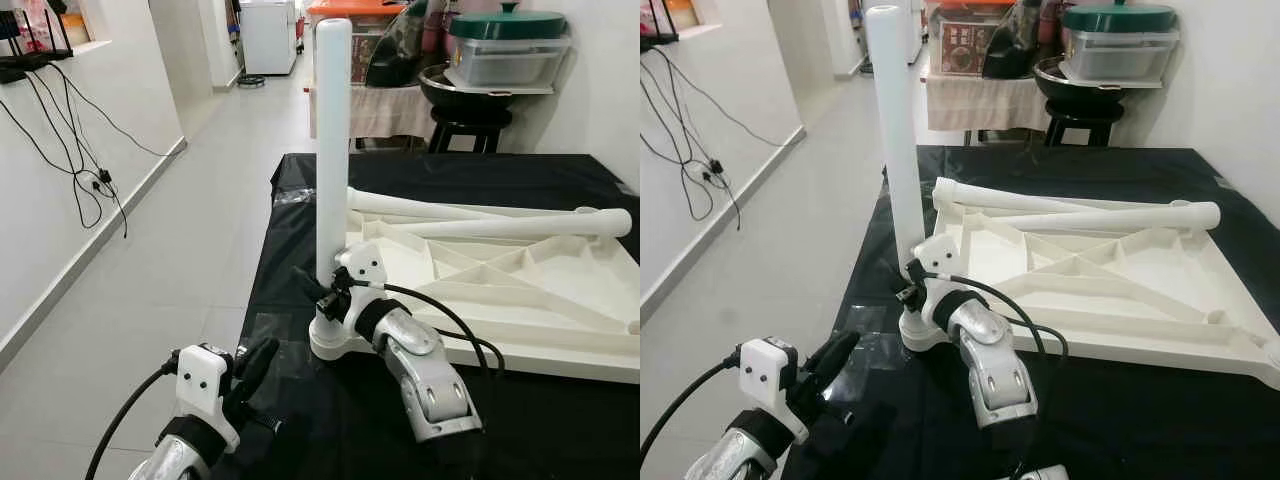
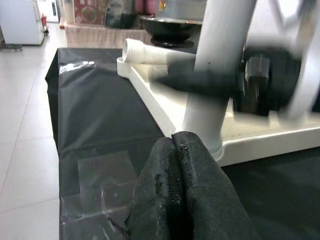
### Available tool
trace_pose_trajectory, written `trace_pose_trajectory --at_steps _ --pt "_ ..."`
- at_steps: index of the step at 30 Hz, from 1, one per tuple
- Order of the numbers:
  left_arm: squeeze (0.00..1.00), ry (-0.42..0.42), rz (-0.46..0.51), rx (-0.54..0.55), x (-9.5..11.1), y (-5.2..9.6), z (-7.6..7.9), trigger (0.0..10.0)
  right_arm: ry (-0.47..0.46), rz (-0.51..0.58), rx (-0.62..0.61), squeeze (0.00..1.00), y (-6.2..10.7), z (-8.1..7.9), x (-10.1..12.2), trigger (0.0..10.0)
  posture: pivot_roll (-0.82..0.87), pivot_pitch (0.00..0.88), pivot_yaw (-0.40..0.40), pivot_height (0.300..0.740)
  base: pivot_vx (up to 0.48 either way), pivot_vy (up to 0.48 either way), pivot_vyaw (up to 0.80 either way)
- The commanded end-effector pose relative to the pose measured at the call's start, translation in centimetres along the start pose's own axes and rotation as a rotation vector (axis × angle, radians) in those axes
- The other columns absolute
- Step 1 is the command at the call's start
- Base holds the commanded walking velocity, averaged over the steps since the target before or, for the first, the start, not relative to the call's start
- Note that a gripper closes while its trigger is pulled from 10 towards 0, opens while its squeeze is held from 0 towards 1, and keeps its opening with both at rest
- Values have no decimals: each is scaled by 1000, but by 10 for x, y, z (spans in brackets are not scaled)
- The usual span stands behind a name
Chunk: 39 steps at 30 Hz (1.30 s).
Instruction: Building children table
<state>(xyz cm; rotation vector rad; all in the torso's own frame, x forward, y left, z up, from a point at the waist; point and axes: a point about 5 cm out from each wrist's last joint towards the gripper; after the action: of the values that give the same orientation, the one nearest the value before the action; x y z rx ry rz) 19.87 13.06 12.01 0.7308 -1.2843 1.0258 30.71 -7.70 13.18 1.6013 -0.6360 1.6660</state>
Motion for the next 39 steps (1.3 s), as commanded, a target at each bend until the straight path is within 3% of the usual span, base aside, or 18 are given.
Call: trace_pose_trajectory --at_steps 1,2,4,5,6,7,8,9,10,13,19,20,21,22,28,35,38,39 --pt "0 -6 -6 3 -1 0 -1 10000 -8 51 163 1000 -3 -4 10 10000 1 52 11 740 0 0 0" --pt "0 -6 -6 3 -1 0 -1 10000 -8 51 163 1000 -3 -4 10 10000 1 52 11 740 0 0 0" --pt "0 -5 -5 2 -1 -1 -1 10000 -21 159 427 1000 -5 -8 32 10000 -2 47 13 740 0 0 0" --pt "0 -5 -4 2 -1 -2 -1 10000 -24 185 502 1000 -5 -8 38 10000 -2 47 13 740 0 0 0" --pt "0 -5 -4 2 -1 -2 -1 10000 -24 185 502 1000 -5 -8 38 10000 -2 47 13 740 0 0 0" --pt "0 -4 -3 1 -1 -2 -1 10000 40 196 642 765 -6 -1 48 10000 2 46 13 740 0 0 0" --pt "0 -4 -3 1 -1 -2 -1 10000 40 196 642 765 -6 -1 48 10000 2 46 13 740 0 0 0" --pt "0 -4 -3 1 -1 -2 -2 10000 78 192 711 0 -7 4 51 10000 6 40 14 740 0 0 0" --pt "0 -4 -3 1 -1 -2 -2 10000 78 192 711 0 -7 4 51 10000 6 40 14 740 0 0 0" --pt "0 -4 -4 1 -2 -3 -2 10000 121 141 898 0 -8 12 55 10000 12 38 17 740 0 0 0" --pt "0 -5 -5 0 -2 -3 -2 10000 68 86 1037 0 -15 21 60 10000 17 36 19 740 0 0 0" --pt "0 -5 -6 0 -2 -3 -2 10000 56 79 1050 0 -17 22 62 6235 17 36 19 740 0 0 0" --pt "0 -5 -6 0 -2 -3 -2 10000 51 74 1058 0 -18 23 62 6235 17 36 19 740 0 0 0" --pt "0 -5 -6 0 -2 -3 -1 10000 51 66 1074 0 -19 23 62 0 19 37 19 740 0 0 0" --pt "0 -4 -6 -1 -2 -3 -1 10000 45 62 1089 0 -21 26 60 0 18 40 18 740 0 0 0" --pt "0 -3 -4 -1 -2 -3 1 10000 47 84 1016 0 -18 34 52 0 14 46 17 740 0 0 0" --pt "0 -2 -3 -1 -2 -2 1 10000 7 133 836 0 -15 44 51 0 8 50 17 740 0 0 0" --pt "0 -2 -3 -1 -1 -1 1 10000 -1 108 677 0 -17 40 43 0 15 53 0 740 0 0 0"
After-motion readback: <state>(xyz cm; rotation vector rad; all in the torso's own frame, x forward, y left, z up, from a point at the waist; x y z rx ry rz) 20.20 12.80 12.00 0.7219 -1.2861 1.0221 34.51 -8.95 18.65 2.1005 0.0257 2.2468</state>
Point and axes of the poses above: a point about 5 cm out from each wrist's last joint towards the gripper, its own y axis pointing back from the gripper into the wrist, its own x axis along the axis of the wrist's last joint, z = x × y, and after that the axes turned 3 degrees about y, right-handed
